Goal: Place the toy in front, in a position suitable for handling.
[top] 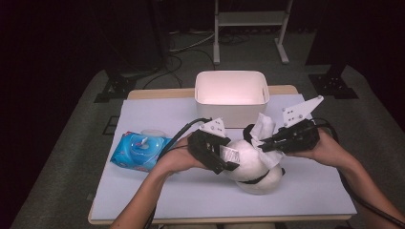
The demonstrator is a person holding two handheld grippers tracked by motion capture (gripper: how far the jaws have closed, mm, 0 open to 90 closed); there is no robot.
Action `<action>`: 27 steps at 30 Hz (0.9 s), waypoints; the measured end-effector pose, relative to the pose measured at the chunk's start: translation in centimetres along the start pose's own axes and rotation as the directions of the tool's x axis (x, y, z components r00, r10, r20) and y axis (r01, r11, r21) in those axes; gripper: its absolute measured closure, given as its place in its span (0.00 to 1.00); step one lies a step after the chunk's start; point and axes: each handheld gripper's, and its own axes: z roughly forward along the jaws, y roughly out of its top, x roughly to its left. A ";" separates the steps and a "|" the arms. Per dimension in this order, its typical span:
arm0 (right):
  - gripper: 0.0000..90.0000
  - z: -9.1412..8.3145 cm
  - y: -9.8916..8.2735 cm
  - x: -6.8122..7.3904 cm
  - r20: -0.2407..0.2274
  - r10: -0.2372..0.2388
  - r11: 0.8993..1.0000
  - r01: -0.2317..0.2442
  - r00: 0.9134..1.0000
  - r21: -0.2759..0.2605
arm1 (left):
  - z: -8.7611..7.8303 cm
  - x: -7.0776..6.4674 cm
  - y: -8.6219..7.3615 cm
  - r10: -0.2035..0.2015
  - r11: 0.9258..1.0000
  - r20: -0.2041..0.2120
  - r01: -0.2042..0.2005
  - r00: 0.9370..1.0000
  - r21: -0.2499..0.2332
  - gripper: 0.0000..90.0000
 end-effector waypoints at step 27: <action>0.93 -2.2 -2.2 -0.1 0.033 0.045 0.998 -0.044 0.998 -0.041 | 3.0 1.8 -3.8 -0.115 0.990 0.079 0.121 0.990 -0.069 0.22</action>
